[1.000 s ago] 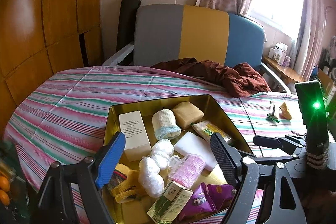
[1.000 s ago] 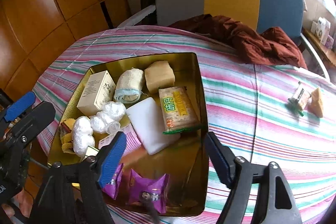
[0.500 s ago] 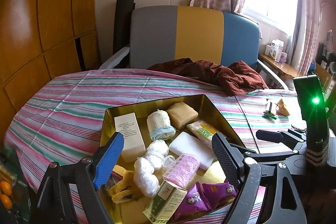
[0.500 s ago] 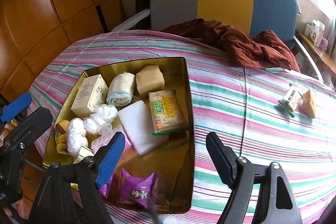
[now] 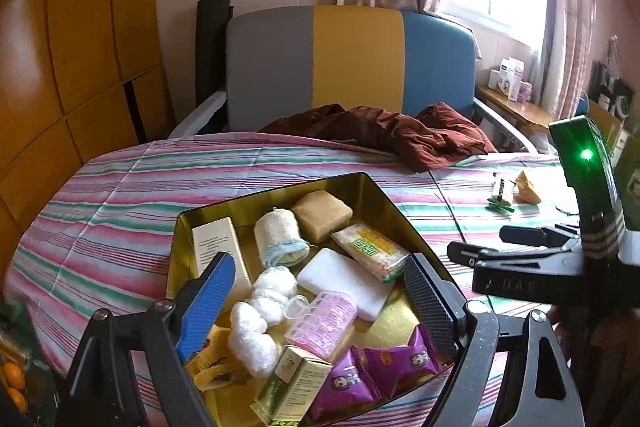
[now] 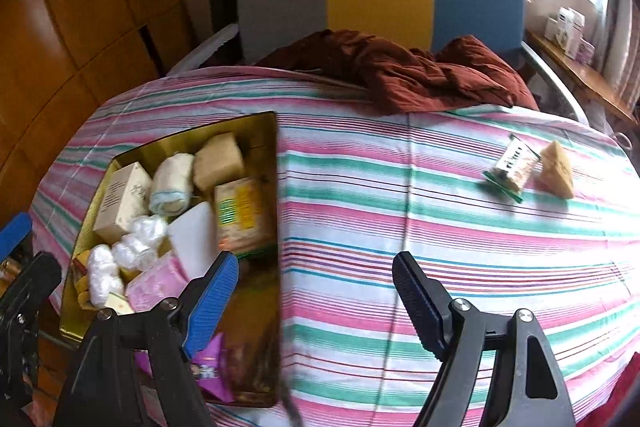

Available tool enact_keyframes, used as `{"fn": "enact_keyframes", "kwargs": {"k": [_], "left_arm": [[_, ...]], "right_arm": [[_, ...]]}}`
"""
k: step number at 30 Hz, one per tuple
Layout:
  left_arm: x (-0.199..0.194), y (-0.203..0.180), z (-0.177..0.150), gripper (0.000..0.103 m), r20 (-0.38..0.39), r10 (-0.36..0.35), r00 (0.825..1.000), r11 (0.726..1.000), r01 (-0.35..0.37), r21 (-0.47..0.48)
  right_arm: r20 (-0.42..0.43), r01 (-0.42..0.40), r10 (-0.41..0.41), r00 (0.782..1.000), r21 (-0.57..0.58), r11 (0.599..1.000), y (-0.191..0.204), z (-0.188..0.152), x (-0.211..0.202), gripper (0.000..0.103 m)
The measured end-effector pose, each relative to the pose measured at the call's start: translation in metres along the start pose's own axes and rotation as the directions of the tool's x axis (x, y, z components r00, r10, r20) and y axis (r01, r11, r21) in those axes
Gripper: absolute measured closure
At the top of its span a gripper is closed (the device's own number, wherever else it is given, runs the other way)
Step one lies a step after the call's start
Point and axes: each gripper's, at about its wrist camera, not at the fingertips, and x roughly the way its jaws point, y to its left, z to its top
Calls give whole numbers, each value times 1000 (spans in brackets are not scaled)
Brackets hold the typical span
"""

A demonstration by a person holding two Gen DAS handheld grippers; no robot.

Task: Organize objects
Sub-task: 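Withdraw both grippers from the tray toward the sponge and snack bar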

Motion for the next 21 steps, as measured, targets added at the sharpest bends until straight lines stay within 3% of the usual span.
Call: {"fn": "enact_keyframes", "kwargs": {"k": [21], "left_arm": [[23,-64,15,16,-28,-76,997,984,79,157]], "right_arm": [[6,150,-153,988,174,973,-126,29,-5,22]]}}
